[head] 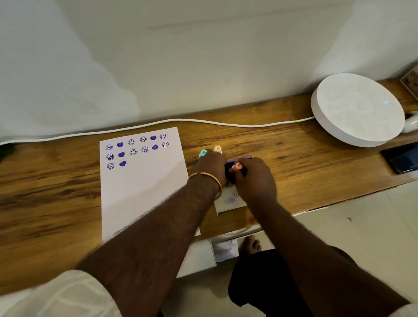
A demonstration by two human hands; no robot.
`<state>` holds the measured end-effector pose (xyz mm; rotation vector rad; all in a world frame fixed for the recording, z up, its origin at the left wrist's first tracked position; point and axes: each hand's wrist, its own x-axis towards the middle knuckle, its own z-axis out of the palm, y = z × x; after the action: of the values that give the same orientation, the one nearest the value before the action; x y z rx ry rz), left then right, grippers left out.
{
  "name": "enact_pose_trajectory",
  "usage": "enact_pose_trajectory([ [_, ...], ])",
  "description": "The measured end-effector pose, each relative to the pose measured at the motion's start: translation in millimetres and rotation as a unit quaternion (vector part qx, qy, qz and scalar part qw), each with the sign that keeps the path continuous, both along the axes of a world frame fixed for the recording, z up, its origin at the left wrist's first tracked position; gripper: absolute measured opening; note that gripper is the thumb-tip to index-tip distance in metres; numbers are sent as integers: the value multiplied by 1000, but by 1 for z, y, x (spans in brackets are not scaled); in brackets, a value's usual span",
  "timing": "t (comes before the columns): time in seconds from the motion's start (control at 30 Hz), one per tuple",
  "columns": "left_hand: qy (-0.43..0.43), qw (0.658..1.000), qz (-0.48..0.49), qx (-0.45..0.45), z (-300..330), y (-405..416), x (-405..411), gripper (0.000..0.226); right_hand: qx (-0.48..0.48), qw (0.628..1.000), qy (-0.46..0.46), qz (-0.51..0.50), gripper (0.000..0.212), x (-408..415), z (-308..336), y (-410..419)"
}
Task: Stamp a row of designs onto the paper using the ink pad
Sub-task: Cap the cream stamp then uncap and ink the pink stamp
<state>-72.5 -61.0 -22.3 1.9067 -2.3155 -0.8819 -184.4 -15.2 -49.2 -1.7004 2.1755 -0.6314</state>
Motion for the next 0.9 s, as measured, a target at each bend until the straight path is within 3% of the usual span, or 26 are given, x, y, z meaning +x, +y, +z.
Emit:
enact_pose_trajectory([
  [0.13, -4, 1000, 9, -8, -1, 1, -1, 32, -6, 996, 80, 32, 19, 10, -2, 3],
  [0.3, -2, 1000, 2, 6, 1, 0, -1, 36, -3, 1000, -9, 9, 18, -4, 1, -3],
  [0.47, -4, 1000, 6, -8, -2, 3, -1, 36, -12, 999, 46, 20, 16, 5, -3, 4],
  [0.57, 6, 1000, 6, -6, -1, 2, 0, 35, -2, 999, 28, 23, 16, 0, -3, -2],
  [0.67, 8, 1000, 2, -8, -2, 3, 2, 36, 17, 998, -48, 36, 17, -11, -2, -6],
  [0.77, -8, 999, -23, -26, -5, 7, 1, 44, -2, 980, -192, -46, 7, -23, 1, -2],
  [0.9, -26, 998, -40, -40, -5, 10, -1, 50, 39, 891, -427, -146, 11, -33, 15, -4],
])
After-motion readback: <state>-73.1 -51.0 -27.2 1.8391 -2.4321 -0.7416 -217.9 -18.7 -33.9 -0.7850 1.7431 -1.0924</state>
